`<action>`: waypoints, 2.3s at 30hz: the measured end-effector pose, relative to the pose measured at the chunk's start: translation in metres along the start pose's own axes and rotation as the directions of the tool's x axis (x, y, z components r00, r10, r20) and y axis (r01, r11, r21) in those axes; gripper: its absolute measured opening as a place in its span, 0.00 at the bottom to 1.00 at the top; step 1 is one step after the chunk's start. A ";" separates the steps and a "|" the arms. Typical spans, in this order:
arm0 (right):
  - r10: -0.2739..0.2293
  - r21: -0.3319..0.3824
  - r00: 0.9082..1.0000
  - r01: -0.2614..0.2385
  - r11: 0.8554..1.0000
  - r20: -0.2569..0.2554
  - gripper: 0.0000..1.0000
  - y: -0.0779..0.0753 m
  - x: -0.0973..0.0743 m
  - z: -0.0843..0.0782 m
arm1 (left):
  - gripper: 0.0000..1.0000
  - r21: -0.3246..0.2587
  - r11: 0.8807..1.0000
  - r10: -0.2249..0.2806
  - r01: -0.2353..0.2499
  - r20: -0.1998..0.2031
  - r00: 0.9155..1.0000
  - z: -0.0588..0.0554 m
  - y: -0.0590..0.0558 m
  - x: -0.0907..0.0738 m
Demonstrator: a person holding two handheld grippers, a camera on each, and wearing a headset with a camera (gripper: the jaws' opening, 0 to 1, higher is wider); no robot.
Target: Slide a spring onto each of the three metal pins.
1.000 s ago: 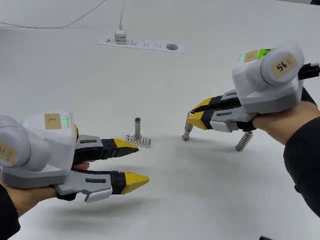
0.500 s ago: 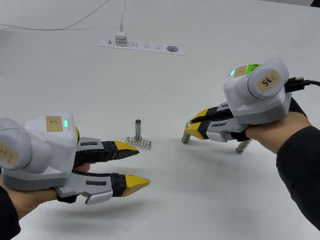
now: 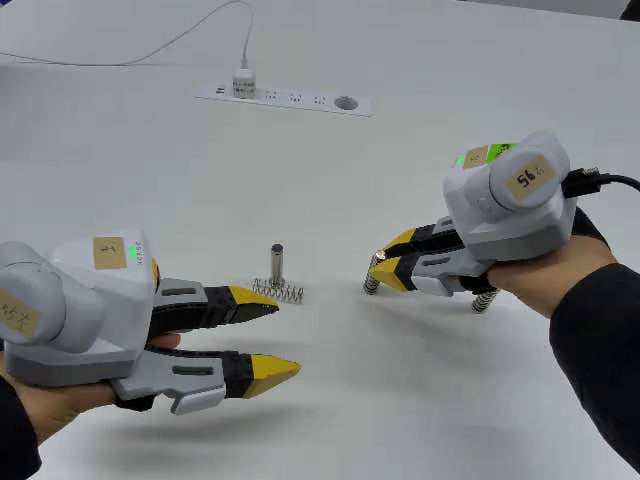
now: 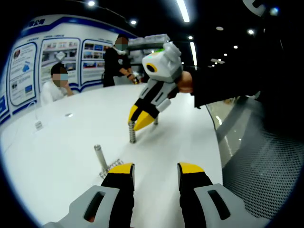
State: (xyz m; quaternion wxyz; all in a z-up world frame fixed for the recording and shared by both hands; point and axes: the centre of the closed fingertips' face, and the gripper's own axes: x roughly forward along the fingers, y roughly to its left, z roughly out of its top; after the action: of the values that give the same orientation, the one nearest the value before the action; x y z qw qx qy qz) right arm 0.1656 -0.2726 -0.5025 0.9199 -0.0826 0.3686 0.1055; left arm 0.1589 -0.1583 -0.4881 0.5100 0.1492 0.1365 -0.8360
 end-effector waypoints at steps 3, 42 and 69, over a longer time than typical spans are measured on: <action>-0.003 -0.003 1.000 0.003 1.000 -0.002 0.16 0.001 -0.002 -0.001 | 0.37 0.000 1.000 0.001 -0.001 0.001 1.000 0.000 0.000 0.000; 0.095 -0.105 0.994 -0.089 0.990 0.047 0.21 0.054 0.031 0.040 | 0.36 0.001 1.000 0.017 -0.017 -0.006 1.000 -0.003 0.004 -0.006; 0.120 -0.093 0.993 -0.121 0.988 -0.022 0.18 0.056 0.065 0.027 | 0.36 -0.003 1.000 0.023 -0.023 -0.013 1.000 -0.006 0.005 -0.009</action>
State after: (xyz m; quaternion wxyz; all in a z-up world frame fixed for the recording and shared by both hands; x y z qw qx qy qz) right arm 0.2153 -0.2041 -0.5320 0.9039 -0.1041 0.3751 0.1775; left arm 0.1681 -0.1515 -0.4903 0.5187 0.1555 0.1394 -0.8290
